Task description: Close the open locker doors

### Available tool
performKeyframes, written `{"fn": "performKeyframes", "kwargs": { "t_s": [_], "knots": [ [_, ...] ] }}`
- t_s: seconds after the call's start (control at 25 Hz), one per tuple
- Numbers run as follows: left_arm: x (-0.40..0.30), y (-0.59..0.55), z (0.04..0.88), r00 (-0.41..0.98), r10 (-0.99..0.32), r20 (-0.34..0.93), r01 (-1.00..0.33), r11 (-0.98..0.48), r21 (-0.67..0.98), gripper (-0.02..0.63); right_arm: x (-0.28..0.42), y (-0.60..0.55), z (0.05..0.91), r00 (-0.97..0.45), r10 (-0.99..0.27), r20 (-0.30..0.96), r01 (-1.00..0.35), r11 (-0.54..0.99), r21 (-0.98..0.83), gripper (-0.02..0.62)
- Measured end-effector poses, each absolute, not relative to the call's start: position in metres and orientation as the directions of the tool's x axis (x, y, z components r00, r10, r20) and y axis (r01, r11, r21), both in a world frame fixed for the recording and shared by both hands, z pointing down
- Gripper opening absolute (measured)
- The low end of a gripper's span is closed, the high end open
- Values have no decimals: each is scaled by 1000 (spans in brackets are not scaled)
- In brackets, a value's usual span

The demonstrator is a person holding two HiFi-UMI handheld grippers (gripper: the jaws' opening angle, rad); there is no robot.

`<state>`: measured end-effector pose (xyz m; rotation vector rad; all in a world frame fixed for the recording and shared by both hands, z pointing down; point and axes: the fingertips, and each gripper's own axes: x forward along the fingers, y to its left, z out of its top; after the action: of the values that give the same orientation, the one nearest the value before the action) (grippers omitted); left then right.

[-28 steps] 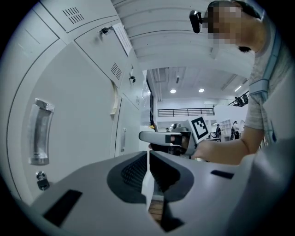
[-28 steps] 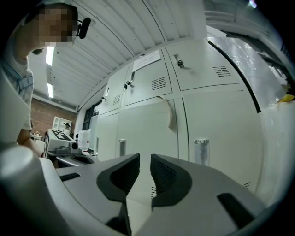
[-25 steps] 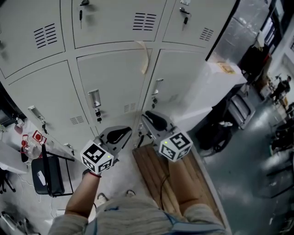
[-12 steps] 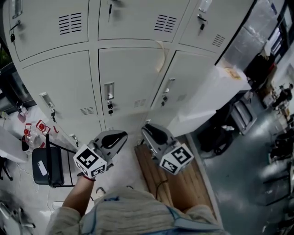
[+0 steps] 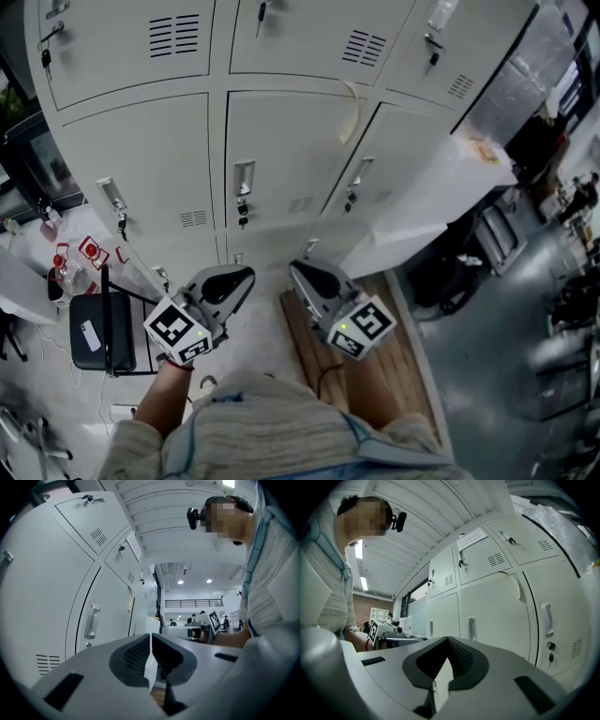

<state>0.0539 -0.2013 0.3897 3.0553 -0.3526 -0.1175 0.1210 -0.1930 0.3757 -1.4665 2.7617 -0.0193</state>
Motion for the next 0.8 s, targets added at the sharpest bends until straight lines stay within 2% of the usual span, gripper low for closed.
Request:
{"fn": "performKeyframes", "kwargs": {
  "t_s": [0.8],
  "knots": [
    [7, -214, 390, 972, -216, -90, -207, -973, 101, 5, 59, -194, 376, -587, -809, 26, -809, 587, 0, 3]
  ]
}}
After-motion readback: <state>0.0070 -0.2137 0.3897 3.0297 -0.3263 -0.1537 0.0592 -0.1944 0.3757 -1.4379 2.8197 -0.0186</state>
